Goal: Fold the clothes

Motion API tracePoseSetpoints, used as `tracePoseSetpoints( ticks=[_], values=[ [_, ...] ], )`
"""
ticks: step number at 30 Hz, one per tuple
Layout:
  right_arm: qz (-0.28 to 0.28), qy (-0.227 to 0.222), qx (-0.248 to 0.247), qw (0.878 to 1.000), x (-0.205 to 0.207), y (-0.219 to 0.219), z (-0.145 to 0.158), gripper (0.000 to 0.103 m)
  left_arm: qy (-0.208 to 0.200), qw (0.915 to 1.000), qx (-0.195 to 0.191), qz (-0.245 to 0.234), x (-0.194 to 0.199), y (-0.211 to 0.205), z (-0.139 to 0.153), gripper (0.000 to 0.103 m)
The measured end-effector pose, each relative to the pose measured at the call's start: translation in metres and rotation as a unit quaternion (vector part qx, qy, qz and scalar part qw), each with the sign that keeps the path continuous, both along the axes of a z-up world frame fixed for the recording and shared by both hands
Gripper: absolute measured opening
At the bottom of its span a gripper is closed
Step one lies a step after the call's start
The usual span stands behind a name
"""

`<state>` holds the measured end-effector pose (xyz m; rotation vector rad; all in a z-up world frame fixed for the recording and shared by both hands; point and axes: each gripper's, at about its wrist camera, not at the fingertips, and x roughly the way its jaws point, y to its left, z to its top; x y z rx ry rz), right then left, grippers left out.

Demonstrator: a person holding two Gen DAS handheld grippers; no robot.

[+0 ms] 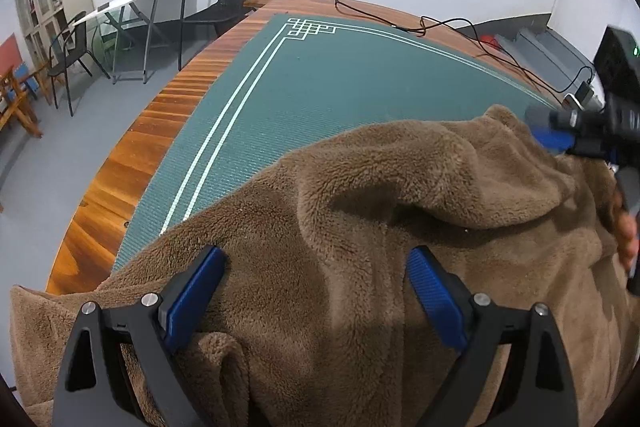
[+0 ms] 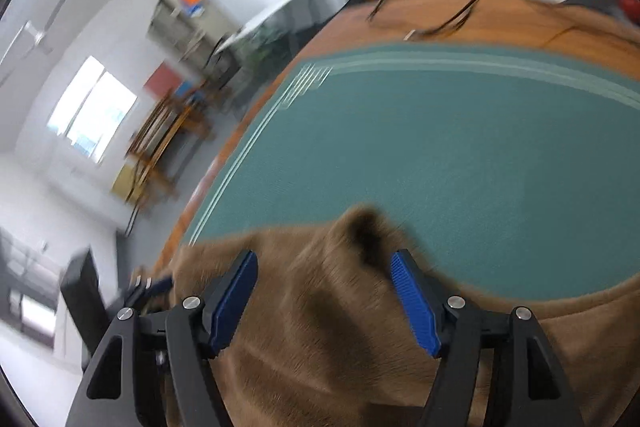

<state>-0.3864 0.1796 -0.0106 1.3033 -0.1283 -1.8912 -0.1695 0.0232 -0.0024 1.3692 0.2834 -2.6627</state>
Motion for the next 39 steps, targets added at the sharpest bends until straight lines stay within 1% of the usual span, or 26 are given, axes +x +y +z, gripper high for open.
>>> tracePoseSetpoints(
  ticks=[1,2,3,4,5,6,8,10,13,16,18,19,20,22,23,24,25,26,27,28,31,32,34,35,37,39],
  values=[
    [0.02,-0.007,0.007,1.0,0.003,-0.008,-0.006,0.071,0.0,1.0,0.0,0.0,0.0,0.0,0.0,0.095],
    [0.027,-0.003,0.021,0.999,0.005,-0.015,-0.01,0.07,0.0,1.0,-0.001,0.0,0.001,0.0,0.0,0.095],
    [0.034,0.002,0.034,0.999,0.007,-0.023,-0.014,0.063,0.0,1.0,-0.002,0.0,0.001,0.001,0.0,0.095],
    [0.041,0.007,0.048,0.998,0.01,-0.03,-0.018,0.048,0.0,1.0,-0.005,-0.001,0.001,0.002,0.0,0.095],
    [0.033,0.025,0.063,0.997,0.01,-0.034,-0.017,0.036,-0.001,1.0,-0.008,-0.001,0.001,0.003,0.0,0.095],
    [0.024,0.044,0.079,0.996,0.01,-0.038,-0.015,0.016,-0.001,0.9999,-0.011,-0.002,0.001,0.003,-0.001,0.095],
    [0.003,0.091,0.11,0.99,0.012,-0.044,-0.009,0.016,-0.001,0.9999,-0.016,-0.003,0.001,0.005,-0.001,0.095],
    [-0.023,0.162,0.141,0.976,0.016,-0.053,0.003,0.014,-0.001,0.9998,-0.018,-0.003,0.001,0.005,-0.001,0.095],
    [-0.061,0.237,0.161,0.956,0.019,-0.064,0.02,0.014,-0.001,0.9997,-0.022,-0.005,0.001,0.006,-0.001,0.095],
    [-0.054,0.261,0.193,0.944,0.018,-0.069,0.018,0.014,-0.001,0.9996,-0.028,-0.005,0.0,0.007,-0.002,0.095],
    [-0.039,0.242,0.214,0.946,0.013,-0.079,0.001,0.014,-0.001,0.9996,-0.029,-0.007,0.001,0.007,-0.002,0.096],
    [-0.032,0.232,0.224,0.946,0.011,-0.084,-0.007,0.016,0.0,0.9996,-0.028,-0.009,0.001,0.007,-0.002,0.096],
    [-0.034,0.23,0.213,0.949,0.011,-0.08,-0.006,0.016,0.0,0.9995,-0.028,-0.01,0.002,0.007,-0.003,0.096],
    [-0.043,0.205,0.181,0.961,0.009,-0.067,-0.001,0.02,0.001,0.9995,-0.029,-0.012,0.002,0.007,-0.003,0.096],
    [-0.047,0.186,0.167,0.967,0.008,-0.061,0.001,0.022,0.002,0.9995,-0.029,-0.012,0.003,0.007,-0.003,0.096],
    [-0.054,0.169,0.151,0.973,0.01,-0.049,0.007,0.031,0.002,0.9995,-0.029,-0.013,0.003,0.008,-0.003,0.097],
    [-0.063,0.175,0.145,0.972,0.014,-0.039,0.013,0.05,0.002,0.9995,-0.03,-0.014,0.003,0.008,-0.003,0.097],
    [-0.072,0.182,0.14,0.971,0.019,-0.03,0.018,0.063,0.001,0.9995,-0.029,-0.014,0.003,0.007,-0.003,0.097],
    [-0.095,0.205,0.141,0.964,0.028,-0.01,0.028,0.081,0.0,0.9995,-0.027,-0.015,0.003,0.007,-0.002,0.097],
    [-0.115,0.222,0.138,0.958,0.037,0.009,0.037,0.083,-0.001,0.9996,-0.025,-0.016,0.003,0.006,-0.002,0.097],
    [-0.164,0.23,0.144,0.949,0.054,0.068,0.052,0.083,-0.004,0.9999,-0.01,-0.008,0.005,0.001,0.004,0.097],
    [-0.183,0.233,0.155,0.942,0.06,0.087,0.055,0.083,-0.004,1.0,0.0,-0.004,0.005,-0.001,0.008,0.097],
    [-0.212,0.233,0.202,0.928,0.067,0.123,0.054,0.083,-0.001,0.9999,0.017,0.0,0.003,-0.002,0.019,0.097],
    [-0.215,0.231,0.218,0.924,0.071,0.136,0.051,0.083,0.0,0.9998,0.021,0.0,0.0,-0.001,0.025,0.097],
    [-0.22,0.227,0.245,0.917,0.078,0.156,0.042,0.083,-0.003,1.0,0.005,-0.001,-0.01,0.005,0.037,0.097],
    [-0.217,0.216,0.255,0.917,0.079,0.167,0.035,0.083,-0.013,0.9998,-0.015,-0.008,-0.028,0.015,0.044,0.097]
  ],
)
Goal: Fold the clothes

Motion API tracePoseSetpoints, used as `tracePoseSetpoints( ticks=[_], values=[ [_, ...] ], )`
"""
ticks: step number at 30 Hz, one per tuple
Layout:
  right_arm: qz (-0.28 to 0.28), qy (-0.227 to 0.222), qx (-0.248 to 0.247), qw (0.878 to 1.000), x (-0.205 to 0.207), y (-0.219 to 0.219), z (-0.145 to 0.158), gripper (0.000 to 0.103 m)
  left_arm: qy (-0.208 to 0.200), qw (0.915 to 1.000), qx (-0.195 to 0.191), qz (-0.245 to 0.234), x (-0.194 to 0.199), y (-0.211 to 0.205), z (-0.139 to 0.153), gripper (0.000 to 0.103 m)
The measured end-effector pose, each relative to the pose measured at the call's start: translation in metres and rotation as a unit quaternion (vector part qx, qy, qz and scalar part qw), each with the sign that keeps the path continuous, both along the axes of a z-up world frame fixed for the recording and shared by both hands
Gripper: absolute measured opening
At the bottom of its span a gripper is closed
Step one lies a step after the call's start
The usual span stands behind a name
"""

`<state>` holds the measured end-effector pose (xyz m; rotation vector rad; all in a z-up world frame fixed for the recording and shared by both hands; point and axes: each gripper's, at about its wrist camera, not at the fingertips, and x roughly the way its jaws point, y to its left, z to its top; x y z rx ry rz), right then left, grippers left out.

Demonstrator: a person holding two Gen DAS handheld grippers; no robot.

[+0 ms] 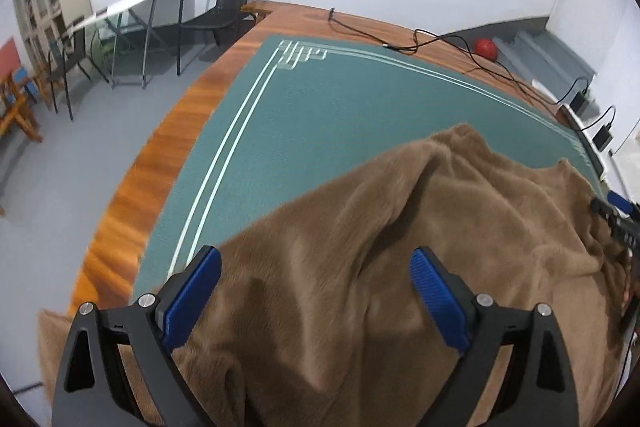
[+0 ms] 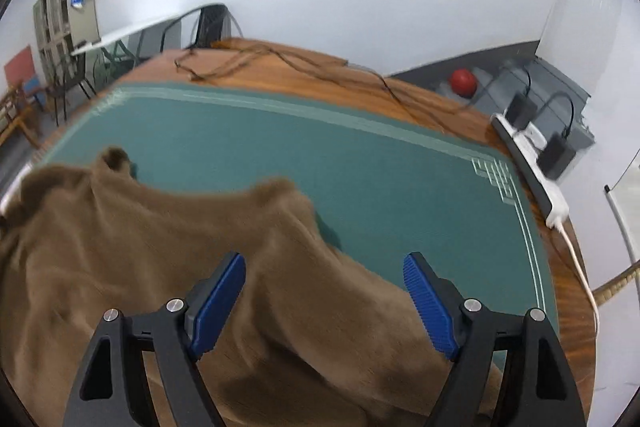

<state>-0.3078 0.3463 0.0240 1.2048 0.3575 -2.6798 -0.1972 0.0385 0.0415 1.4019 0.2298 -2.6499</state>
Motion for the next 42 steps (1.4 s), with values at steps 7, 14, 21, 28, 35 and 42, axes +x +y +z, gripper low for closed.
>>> tracePoseSetpoints(
  ticks=[7,14,21,28,35,42],
  values=[
    [-0.045,0.023,0.119,0.992,-0.028,-0.003,-0.031,0.083,-0.088,0.9926,-0.075,0.035,-0.086,0.014,-0.039,0.098],
    [-0.092,0.025,0.102,0.99,-0.054,0.025,-0.039,0.088,-0.074,0.9922,-0.065,0.078,-0.101,-0.002,-0.05,0.103],
    [-0.063,0.031,0.03,0.997,-0.014,0.022,-0.007,0.088,-0.054,0.9916,-0.1,0.061,-0.075,0.016,-0.025,0.103],
    [0.12,-0.09,-0.064,0.987,0.074,-0.027,-0.002,0.088,-0.049,0.9912,-0.116,-0.042,-0.037,0.066,-0.017,0.103],
    [0.11,-0.101,-0.014,0.989,0.123,0.003,-0.038,0.092,-0.058,0.9893,-0.133,-0.017,-0.026,0.041,-0.042,0.103],
    [0.074,-0.097,-0.007,0.993,0.135,0.032,-0.033,0.098,-0.071,0.9906,-0.117,0.003,-0.002,0.039,-0.023,0.103]
  ],
)
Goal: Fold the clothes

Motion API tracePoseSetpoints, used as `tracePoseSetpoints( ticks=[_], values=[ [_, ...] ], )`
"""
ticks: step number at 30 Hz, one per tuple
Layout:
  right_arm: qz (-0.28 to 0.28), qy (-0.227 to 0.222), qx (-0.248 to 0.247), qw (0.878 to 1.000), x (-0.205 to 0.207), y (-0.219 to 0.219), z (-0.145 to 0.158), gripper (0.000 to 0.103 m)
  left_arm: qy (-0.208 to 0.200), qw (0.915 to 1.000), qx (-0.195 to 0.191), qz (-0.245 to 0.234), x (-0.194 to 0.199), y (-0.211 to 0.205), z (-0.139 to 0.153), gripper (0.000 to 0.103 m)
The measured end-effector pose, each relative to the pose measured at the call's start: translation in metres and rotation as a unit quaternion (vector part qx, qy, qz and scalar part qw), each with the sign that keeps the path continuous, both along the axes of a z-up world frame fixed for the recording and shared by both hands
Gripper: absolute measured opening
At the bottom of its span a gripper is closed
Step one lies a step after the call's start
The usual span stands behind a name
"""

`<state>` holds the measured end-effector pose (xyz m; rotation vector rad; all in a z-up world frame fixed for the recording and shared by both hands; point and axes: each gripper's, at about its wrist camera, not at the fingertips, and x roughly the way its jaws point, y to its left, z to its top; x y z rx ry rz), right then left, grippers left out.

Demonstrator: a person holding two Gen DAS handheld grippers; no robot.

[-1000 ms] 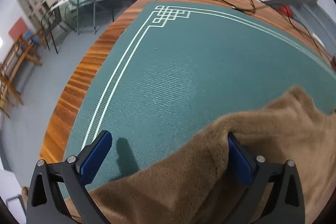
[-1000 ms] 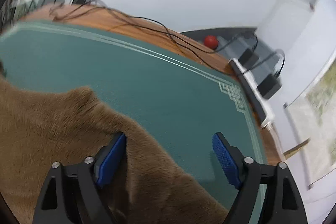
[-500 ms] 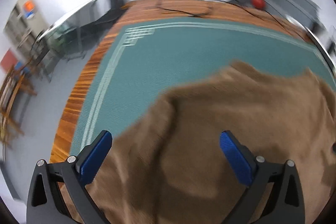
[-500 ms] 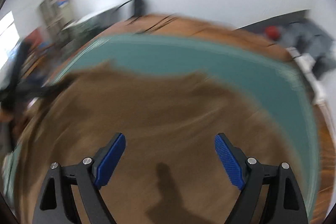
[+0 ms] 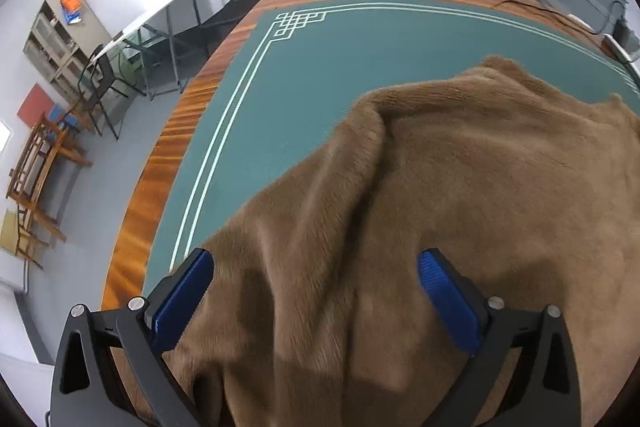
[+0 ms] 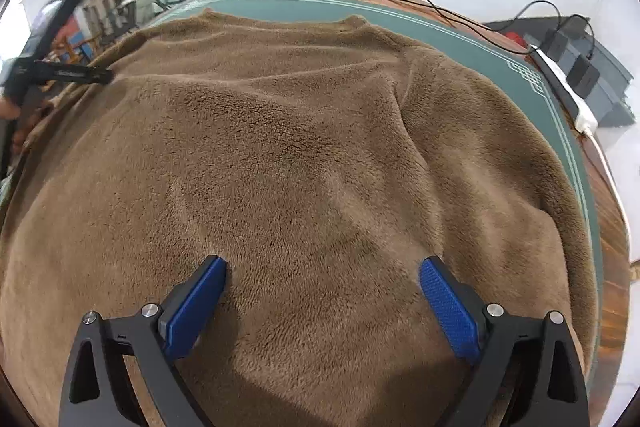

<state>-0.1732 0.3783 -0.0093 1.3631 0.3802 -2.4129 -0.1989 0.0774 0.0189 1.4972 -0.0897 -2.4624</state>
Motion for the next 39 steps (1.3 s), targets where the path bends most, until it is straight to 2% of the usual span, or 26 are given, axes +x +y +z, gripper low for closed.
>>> tracePoseSetpoints(
  ticks=[2,3,5,8,10,14,15,16,17,21,26,28,31,34,37,39],
  values=[
    [-0.011,0.005,-0.017,1.0,0.011,-0.002,0.011,0.098,0.006,0.9993,0.015,-0.033,0.022,0.014,0.01,0.103],
    [0.002,0.006,-0.05,0.999,0.025,-0.005,0.021,0.098,0.006,0.9984,0.02,-0.052,0.037,0.021,0.014,0.103],
    [0.034,0.002,-0.085,0.996,0.047,-0.012,0.034,0.098,0.005,0.9958,0.032,-0.086,0.065,0.034,0.019,0.103],
    [0.086,-0.013,-0.098,0.991,0.095,-0.029,0.04,0.098,-0.001,0.9921,0.041,-0.119,0.109,0.052,0.016,0.103],
    [0.108,-0.027,-0.09,0.99,0.13,-0.039,0.032,0.098,-0.003,0.9905,0.041,-0.132,0.135,0.063,0.012,0.103],
    [0.134,-0.04,-0.037,0.989,0.172,-0.041,0.007,0.098,-0.011,0.9904,0.035,-0.133,0.171,0.065,-0.004,0.103],
    [0.141,-0.043,-0.024,0.989,0.182,-0.042,0.001,0.102,-0.014,0.9907,0.031,-0.131,0.176,0.064,-0.009,0.103],
    [0.151,-0.028,-0.002,0.988,0.194,-0.041,-0.002,0.102,-0.016,0.9909,0.032,-0.13,0.177,0.061,-0.014,0.103],
    [0.153,-0.017,-0.002,0.988,0.197,-0.039,-0.002,0.102,-0.01,0.9908,0.042,-0.128,0.177,0.055,-0.017,0.103],
    [0.13,-0.012,-0.014,0.991,0.215,-0.024,-0.002,0.102,0.007,0.9901,0.096,-0.102,0.187,0.029,-0.02,0.103],
    [0.102,-0.001,-0.019,0.995,0.231,-0.02,-0.002,0.102,0.02,0.9916,0.075,-0.103,0.201,0.03,-0.017,0.103],
    [0.091,0.006,-0.024,0.996,0.233,-0.011,-0.003,0.102,0.019,0.9916,0.079,-0.101,0.208,0.029,-0.018,0.103],
    [0.072,0.018,-0.03,0.997,0.237,-0.007,-0.006,0.102,0.009,0.9923,0.086,-0.089,0.214,0.026,-0.017,0.103],
    [0.059,0.025,-0.039,0.997,0.245,-0.001,-0.005,0.102,0.0,0.9932,0.077,-0.087,0.218,0.036,-0.01,0.103],
    [0.045,0.043,-0.08,0.995,0.261,0.02,0.002,0.102,0.008,0.9898,0.088,-0.112,0.228,0.053,0.006,0.103],
    [0.011,0.064,-0.107,0.992,0.272,0.046,0.013,0.102,0.016,0.9852,0.108,-0.132,0.237,0.064,0.024,0.103]
  ],
)
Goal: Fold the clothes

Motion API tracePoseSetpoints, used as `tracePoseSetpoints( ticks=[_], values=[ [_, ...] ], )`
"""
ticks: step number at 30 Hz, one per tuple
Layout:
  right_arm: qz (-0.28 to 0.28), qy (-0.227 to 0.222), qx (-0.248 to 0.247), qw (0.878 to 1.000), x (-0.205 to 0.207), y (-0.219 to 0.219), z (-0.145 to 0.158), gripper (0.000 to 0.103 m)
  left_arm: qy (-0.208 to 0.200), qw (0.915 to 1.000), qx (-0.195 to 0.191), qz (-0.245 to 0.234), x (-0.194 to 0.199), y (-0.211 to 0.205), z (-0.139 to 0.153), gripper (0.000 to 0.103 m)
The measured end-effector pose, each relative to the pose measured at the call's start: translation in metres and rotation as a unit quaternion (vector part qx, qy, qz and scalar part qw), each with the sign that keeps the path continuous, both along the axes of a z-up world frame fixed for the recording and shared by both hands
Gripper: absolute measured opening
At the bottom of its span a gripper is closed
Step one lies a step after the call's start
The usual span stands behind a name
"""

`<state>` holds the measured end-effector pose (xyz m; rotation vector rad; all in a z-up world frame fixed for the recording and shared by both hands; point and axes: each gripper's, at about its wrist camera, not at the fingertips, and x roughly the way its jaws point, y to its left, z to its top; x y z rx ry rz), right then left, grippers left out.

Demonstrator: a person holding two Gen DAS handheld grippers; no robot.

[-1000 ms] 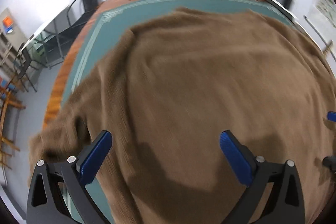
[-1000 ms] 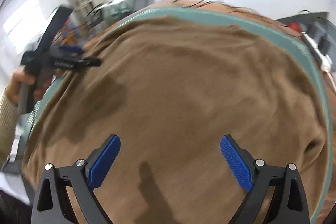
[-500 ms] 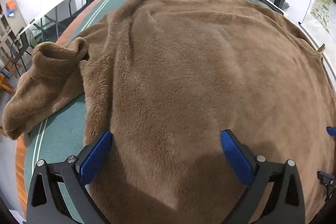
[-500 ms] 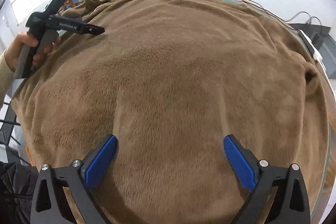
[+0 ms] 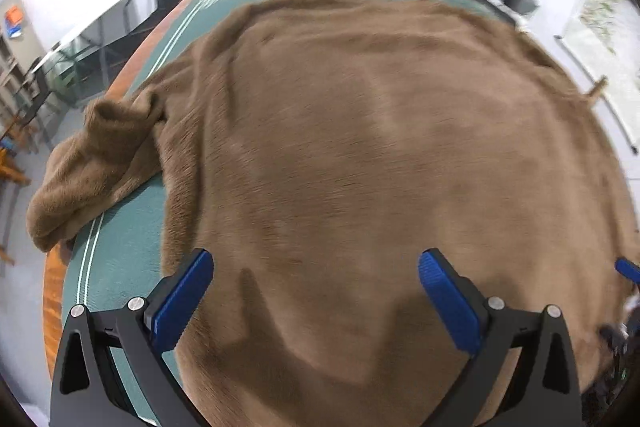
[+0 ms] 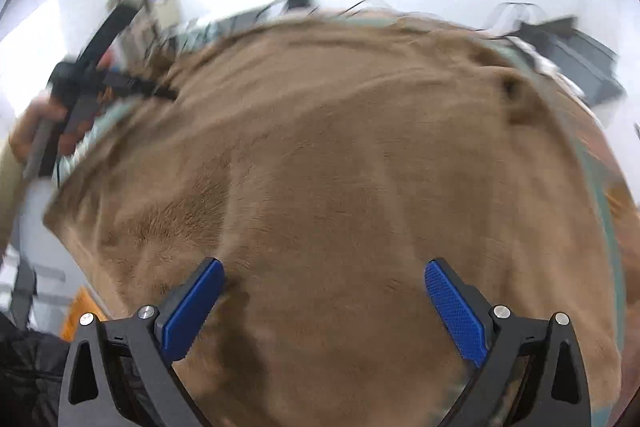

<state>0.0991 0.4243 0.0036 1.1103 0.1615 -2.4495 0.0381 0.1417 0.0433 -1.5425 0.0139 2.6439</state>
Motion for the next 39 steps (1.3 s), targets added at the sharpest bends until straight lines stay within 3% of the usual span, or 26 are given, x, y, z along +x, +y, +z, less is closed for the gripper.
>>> tracePoseSetpoints(
  ticks=[3,6,9,10,12,17,26,30,31,35,39],
  values=[
    [-0.092,0.017,-0.076,0.993,0.016,0.065,0.018,0.102,0.002,0.9987,0.045,-0.026,0.003,0.015,0.019,0.103],
    [-0.151,0.004,-0.17,0.974,0.032,0.123,0.024,0.1,-0.002,0.9941,0.094,-0.053,0.003,0.033,0.036,0.103],
    [-0.19,-0.021,-0.26,0.946,0.048,0.169,0.02,0.081,-0.014,0.9903,0.118,-0.072,0.001,0.051,0.038,0.103],
    [-0.197,-0.031,-0.281,0.939,0.05,0.178,0.017,0.071,-0.019,0.9888,0.125,-0.079,0.0,0.057,0.038,0.103],
    [-0.225,-0.051,-0.299,0.926,0.053,0.193,0.008,0.062,-0.023,0.9873,0.128,-0.091,0.003,0.07,0.039,0.103],
    [-0.252,-0.064,-0.321,0.911,0.055,0.206,-0.004,0.062,-0.033,0.9861,0.126,-0.103,-0.002,0.086,0.035,0.103],
    [-0.259,-0.07,-0.332,0.904,0.027,0.203,-0.019,0.059,-0.041,0.9871,0.124,-0.093,-0.012,0.088,0.024,0.103],
    [-0.267,-0.061,-0.3,0.914,0.011,0.202,-0.02,0.032,-0.049,0.9887,0.118,-0.078,-0.017,0.081,0.016,0.103],
    [-0.271,-0.054,-0.283,0.918,0.008,0.201,-0.017,0.024,-0.05,0.989,0.118,-0.074,-0.019,0.078,0.015,0.103],
    [-0.292,0.023,-0.222,0.93,0.008,0.21,0.015,0.015,-0.061,0.9896,0.119,-0.054,-0.027,0.07,0.005,0.103],
    [-0.341,0.134,-0.181,0.913,0.018,0.237,0.076,0.013,-0.068,0.9901,0.114,-0.045,-0.032,0.067,-0.004,0.103]
  ],
)
